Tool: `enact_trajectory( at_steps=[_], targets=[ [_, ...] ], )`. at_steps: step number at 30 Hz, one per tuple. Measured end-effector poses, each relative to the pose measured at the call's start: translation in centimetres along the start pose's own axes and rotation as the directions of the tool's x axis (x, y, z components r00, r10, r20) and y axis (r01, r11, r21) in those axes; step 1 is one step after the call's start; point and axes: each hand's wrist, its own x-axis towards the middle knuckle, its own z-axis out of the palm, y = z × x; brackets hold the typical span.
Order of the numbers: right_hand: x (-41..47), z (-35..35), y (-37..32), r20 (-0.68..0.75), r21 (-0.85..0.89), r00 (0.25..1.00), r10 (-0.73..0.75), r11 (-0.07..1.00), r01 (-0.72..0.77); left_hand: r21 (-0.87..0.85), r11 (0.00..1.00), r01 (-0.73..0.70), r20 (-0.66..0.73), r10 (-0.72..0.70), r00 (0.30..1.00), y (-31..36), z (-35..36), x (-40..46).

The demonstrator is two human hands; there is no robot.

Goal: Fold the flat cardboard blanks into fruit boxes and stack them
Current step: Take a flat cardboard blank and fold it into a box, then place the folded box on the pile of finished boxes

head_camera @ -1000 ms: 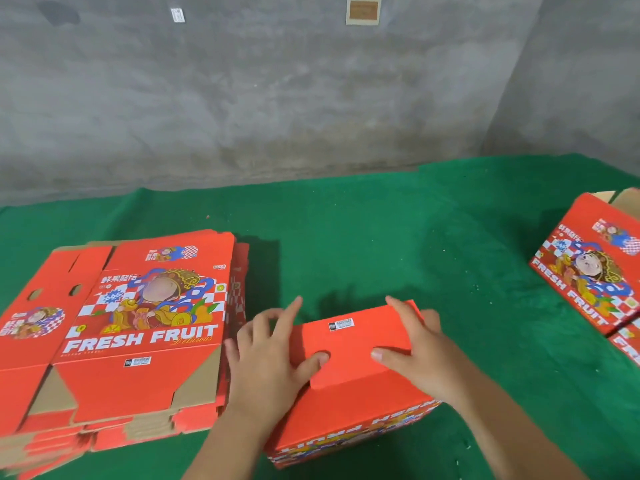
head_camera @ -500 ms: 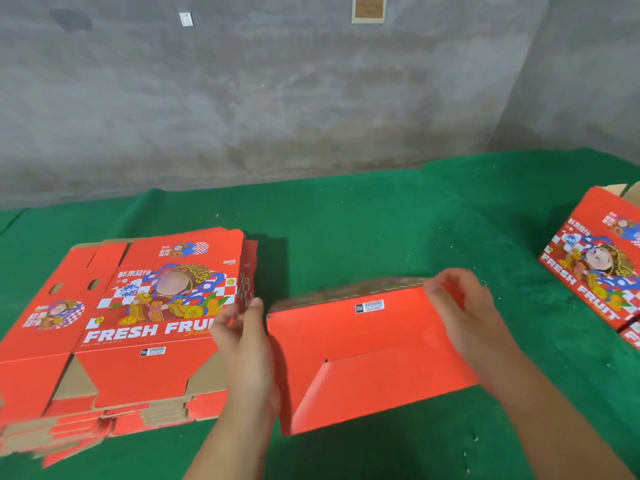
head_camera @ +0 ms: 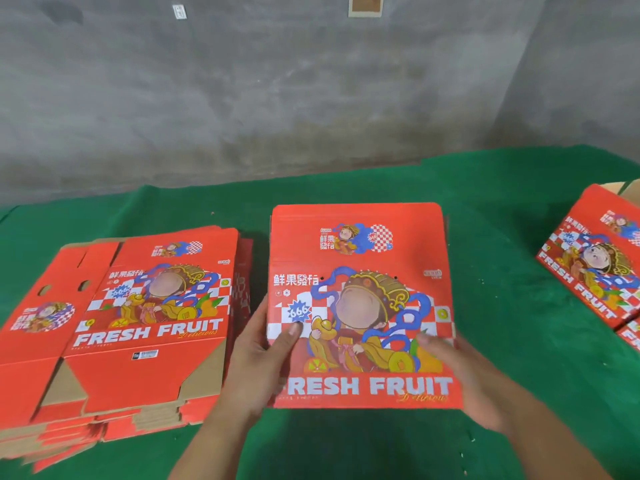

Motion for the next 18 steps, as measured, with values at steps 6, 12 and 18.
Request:
enact_trajectory(
  at_steps=[6, 12, 18],
  targets=[
    [2.3, 2.3, 2.2, -0.124, -0.16, 0.945, -0.302, 0.946, 0.281, 0.453, 0.89, -0.052, -0.261, 0.188, 0.947, -1.0, -0.2, 1.9],
    [10.3, 2.6, -4.7, -0.188, -0.485, 0.798, -0.572, 0.761, 0.431, 0.768, 0.626, -0.135, -0.134, 0.362, 0.922, 4.9, -0.6, 9.1],
    [20.7, 4.2, -10.9, -0.561, -0.393, 0.8, -0.215, 0.919, -0.029, 0.991, 0.096, 0.088, -0.095, 0.067, 0.993, 11.0, -1.2, 16.9]
  ],
)
